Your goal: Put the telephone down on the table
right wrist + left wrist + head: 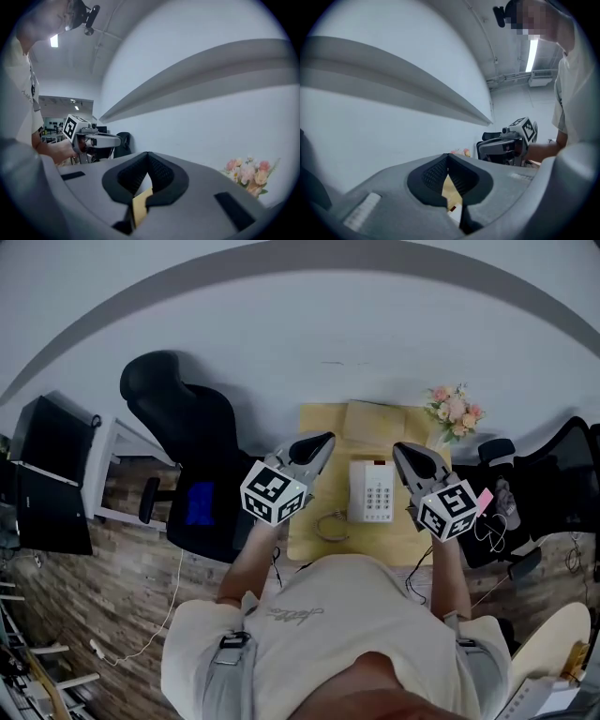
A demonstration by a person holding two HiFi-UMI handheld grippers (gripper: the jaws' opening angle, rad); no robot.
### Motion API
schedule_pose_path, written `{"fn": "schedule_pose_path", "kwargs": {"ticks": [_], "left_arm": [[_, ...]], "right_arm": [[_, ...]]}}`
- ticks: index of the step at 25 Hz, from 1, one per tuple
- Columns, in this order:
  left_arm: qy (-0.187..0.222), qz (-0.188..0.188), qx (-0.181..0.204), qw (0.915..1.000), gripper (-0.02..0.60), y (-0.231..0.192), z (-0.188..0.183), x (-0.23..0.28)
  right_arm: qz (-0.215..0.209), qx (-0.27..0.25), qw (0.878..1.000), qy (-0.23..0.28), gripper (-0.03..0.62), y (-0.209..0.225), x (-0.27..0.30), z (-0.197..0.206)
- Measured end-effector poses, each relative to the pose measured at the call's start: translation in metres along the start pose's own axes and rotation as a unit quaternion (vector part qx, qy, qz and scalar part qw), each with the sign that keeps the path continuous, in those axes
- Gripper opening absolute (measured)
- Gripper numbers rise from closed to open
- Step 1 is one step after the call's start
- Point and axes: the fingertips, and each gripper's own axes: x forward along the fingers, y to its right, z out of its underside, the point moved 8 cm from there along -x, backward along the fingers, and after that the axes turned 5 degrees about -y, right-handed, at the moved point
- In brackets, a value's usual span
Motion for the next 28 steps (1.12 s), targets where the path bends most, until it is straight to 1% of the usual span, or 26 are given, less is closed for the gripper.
{"fn": "schedule_pose_path", "kwargs": {"ticks": [7, 13, 16, 20, 28], "left_arm": [[0.054, -0.031, 0.024, 0.9978, 0.017, -0.007, -0.04, -0.005], [0.076, -0.048, 0.036, 0.9953, 0.017, -0.016, -0.06, -0.01], [0.079, -0.059, 0.039, 0.9943, 0.017, -0.016, -0.059, -0.012], [0.078, -0.073, 0.034, 0.9937, 0.017, -0.02, -0.051, -0.011], [0.064, -0.068, 0.015, 0.9955, 0.017, -0.025, -0.034, -0.005]], "right_arm": [[0.024, -0.03, 0.999, 0.038, 0.002, 0.003, -0.01, -0.037], [0.058, -0.059, 0.994, 0.075, 0.002, 0.003, -0.016, -0.064], [0.064, -0.059, 0.993, 0.084, 0.002, 0.001, -0.017, -0.064], [0.064, -0.054, 0.993, 0.077, 0.002, -0.001, -0.013, -0.055], [0.065, -0.05, 0.995, 0.061, 0.002, 0.0, -0.006, -0.045]]}}
